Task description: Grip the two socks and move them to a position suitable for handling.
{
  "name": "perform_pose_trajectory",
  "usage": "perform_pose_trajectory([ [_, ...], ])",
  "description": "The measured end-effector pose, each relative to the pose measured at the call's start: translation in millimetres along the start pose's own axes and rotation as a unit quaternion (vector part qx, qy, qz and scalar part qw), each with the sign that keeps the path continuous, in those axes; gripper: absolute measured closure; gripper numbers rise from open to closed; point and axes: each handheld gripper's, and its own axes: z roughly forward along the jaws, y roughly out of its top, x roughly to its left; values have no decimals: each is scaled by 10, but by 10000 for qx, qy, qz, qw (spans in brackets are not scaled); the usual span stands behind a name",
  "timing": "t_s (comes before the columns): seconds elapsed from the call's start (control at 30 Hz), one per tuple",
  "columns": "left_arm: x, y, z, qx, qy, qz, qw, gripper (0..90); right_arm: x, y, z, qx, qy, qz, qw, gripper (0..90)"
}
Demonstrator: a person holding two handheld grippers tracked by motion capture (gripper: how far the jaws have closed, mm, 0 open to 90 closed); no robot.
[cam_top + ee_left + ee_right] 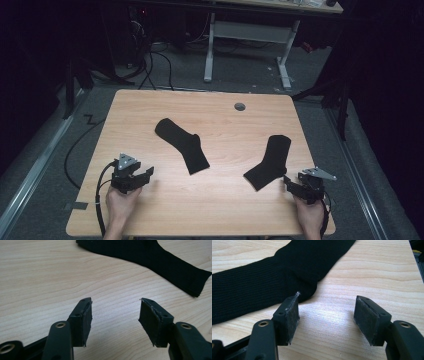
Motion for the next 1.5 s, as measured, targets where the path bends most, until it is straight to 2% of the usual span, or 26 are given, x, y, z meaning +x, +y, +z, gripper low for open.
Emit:
perform_pose_trajectory([
  [0.03, 0, 0, 0, 0, 0, 0, 10000, 442, 0, 0, 0, 0, 0, 0, 10000, 369],
  [0.1, -27, 43, 13, 22, -9, 130, 9999, 444, 5, 0, 1, 1, -15, -17, 10000, 368],
  [0.27, -81, 110, 42, 23, -60, 235, 9997, 444, 12, 1, 3, 10, -34, -72, 10000, 367],
  [0.33, -91, 132, 59, 2, -136, 195, 9997, 453, 12, 1, 3, 11, -29, -74, 10000, 366],
  [0.47, -144, 187, 90, -4, -91, 241, 9997, 467, 19, 1, 3, 20, -33, -88, 10000, 366],
  [0.53, -188, 224, 121, 82, -12, 389, 9992, 469, 23, 2, 4, 27, -33, -108, 9999, 366],
  [0.67, -235, 295, 197, 110, -144, 341, 9993, 467, 21, 1, 3, 22, -23, -96, 9999, 366],
  [0.83, -284, 353, 256, 56, -180, 334, 9993, 480, 20, 1, 4, 17, 1, -126, 9999, 364],
  [0.87, -286, 365, 281, 33, -215, 275, 9994, 481, 26, 1, 4, 25, -7, -133, 9999, 364],
  [0.93, -297, 399, 354, 128, -179, 270, 9994, 480, 26, 1, 5, 24, -11, -172, 9998, 366],
  [1.07, -336, 454, 424, 155, -165, 349, 9991, 482, 27, 2, 5, 26, -6, -175, 9998, 364],
  [1.23, -376, 531, 514, 149, -119, 353, 9992, 484, 27, 1, 4, 27, 11, -165, 9999, 362],
  [1.37, -426, 704, 634, 238, -127, 377, 9989, 476, 28, -1, 3, 25, 21, -168, 9999, 363],
  [1.5, -459, 778, 712, 299, -173, 384, 9987, 472, 36, 0, 3, 41, -2, -198, 9998, 364],
])
